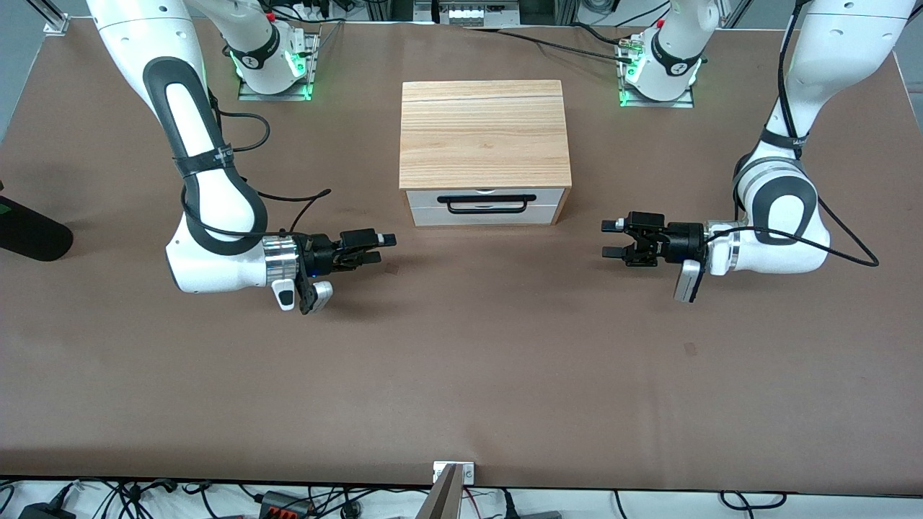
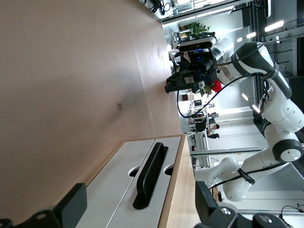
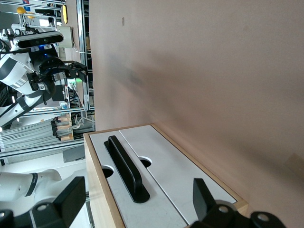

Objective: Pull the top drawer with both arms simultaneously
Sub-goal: 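Move both open grippers toward the black drawer handle's two ends, then lower both grippers onto the black handle ends from either side, then close both grippers on the black drawer handle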

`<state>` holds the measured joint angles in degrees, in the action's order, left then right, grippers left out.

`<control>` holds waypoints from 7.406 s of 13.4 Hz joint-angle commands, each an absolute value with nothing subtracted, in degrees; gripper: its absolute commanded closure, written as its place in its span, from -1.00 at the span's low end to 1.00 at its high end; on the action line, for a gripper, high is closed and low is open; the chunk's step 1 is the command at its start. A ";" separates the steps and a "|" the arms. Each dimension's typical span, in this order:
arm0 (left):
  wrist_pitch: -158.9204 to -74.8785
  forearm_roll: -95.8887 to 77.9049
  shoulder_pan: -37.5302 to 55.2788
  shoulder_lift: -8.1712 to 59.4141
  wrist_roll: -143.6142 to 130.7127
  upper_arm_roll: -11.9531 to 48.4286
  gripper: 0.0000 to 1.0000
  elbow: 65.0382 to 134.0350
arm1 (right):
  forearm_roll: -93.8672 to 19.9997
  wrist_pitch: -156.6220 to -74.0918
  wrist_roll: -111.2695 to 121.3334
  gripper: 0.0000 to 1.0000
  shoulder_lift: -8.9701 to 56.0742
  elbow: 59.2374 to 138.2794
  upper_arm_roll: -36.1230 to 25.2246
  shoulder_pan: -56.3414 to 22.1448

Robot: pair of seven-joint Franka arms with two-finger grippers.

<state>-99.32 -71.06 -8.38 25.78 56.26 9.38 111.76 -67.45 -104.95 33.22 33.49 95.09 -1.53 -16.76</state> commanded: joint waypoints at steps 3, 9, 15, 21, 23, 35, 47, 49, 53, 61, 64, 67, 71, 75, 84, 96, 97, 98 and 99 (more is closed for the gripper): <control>-103.18 -89.38 -10.46 32.26 72.69 17.14 -1.00 114.17 | -74.97 -104.06 44.56 -1.00 41.40 86.48 -0.09 -16.08; -103.18 -89.38 -10.46 32.26 72.69 17.14 -1.00 114.08 | -75.06 -103.97 44.39 -1.00 41.40 86.40 -0.09 -16.08; -103.18 -89.38 -10.72 32.96 77.33 17.05 -1.00 114.08 | -76.72 -105.63 43.86 -1.00 41.92 85.78 0.09 -17.22; -103.18 -89.38 -10.81 32.96 77.96 17.14 -1.00 114.08 | -79.89 -108.63 43.77 -1.00 43.24 88.41 0.35 -21.27; -103.18 -89.38 -10.90 32.96 77.96 17.14 -1.00 114.08 | -80.16 -108.11 43.94 -1.00 43.33 89.64 0.53 -21.18; -104.58 -90.52 -11.07 36.46 78.66 17.23 -1.00 116.54 | -88.77 -93.87 55.45 -1.00 42.28 100.45 2.20 -19.51; -112.75 -112.76 -10.37 34.63 82.18 25.22 -1.00 124.11 | -88.95 -93.96 54.84 -1.00 42.71 100.11 2.37 -20.04; -113.03 -112.41 -10.90 34.63 81.04 25.05 -1.00 123.75 | -89.03 -94.04 54.84 -1.00 42.71 100.11 2.37 -20.30; -113.20 -111.53 -10.64 34.98 81.21 24.78 -1.00 122.61 | -89.03 -93.96 55.20 -1.00 42.80 100.37 2.37 -20.30; -114.61 -106.26 -13.10 34.63 81.56 24.79 -1.00 123.05 | -89.03 -94.57 55.55 -1.00 42.71 100.20 2.29 -20.57; -115.66 -106.08 -12.66 34.63 81.65 24.52 -1.00 123.22 | -89.03 -94.75 55.55 -1.00 42.71 99.93 2.29 -20.57; -115.23 -104.77 -13.09 34.80 86.56 24.87 -1.00 122.96 | -89.12 -95.80 55.46 -1.00 42.71 99.67 2.29 -20.57; -112.59 -103.27 -12.65 34.80 79.71 24.78 -1.00 122.61 | -89.12 -95.80 55.46 -1.00 42.71 99.67 2.29 -20.57; -112.41 -103.27 -11.96 34.89 82.09 25.05 -1.00 123.40 | -89.21 -95.71 55.37 -1.00 42.98 100.37 2.29 -21.88; -112.41 -104.24 -17.13 33.58 75.60 32.52 -0.98 129.46 | -88.77 -97.03 55.55 0.83 42.98 100.37 2.20 -23.64; -112.24 -104.15 -19.86 33.84 71.10 36.21 0.29 131.13 | -88.59 -99.05 55.02 1.00 42.98 99.67 2.11 -23.55; -112.24 -104.15 -19.78 34.01 71.45 36.21 0.20 131.57 | -88.59 -99.14 54.85 1.00 42.98 99.67 2.11 -23.55; -112.24 -104.15 -19.78 34.10 72.59 36.21 0.17 131.75 | -88.59 -99.05 54.84 1.00 42.98 99.67 2.11 -23.47; -112.24 -104.15 -19.78 34.45 73.82 36.12 0.10 131.84 | -88.59 -99.05 54.84 1.00 42.98 99.67 2.11 -23.47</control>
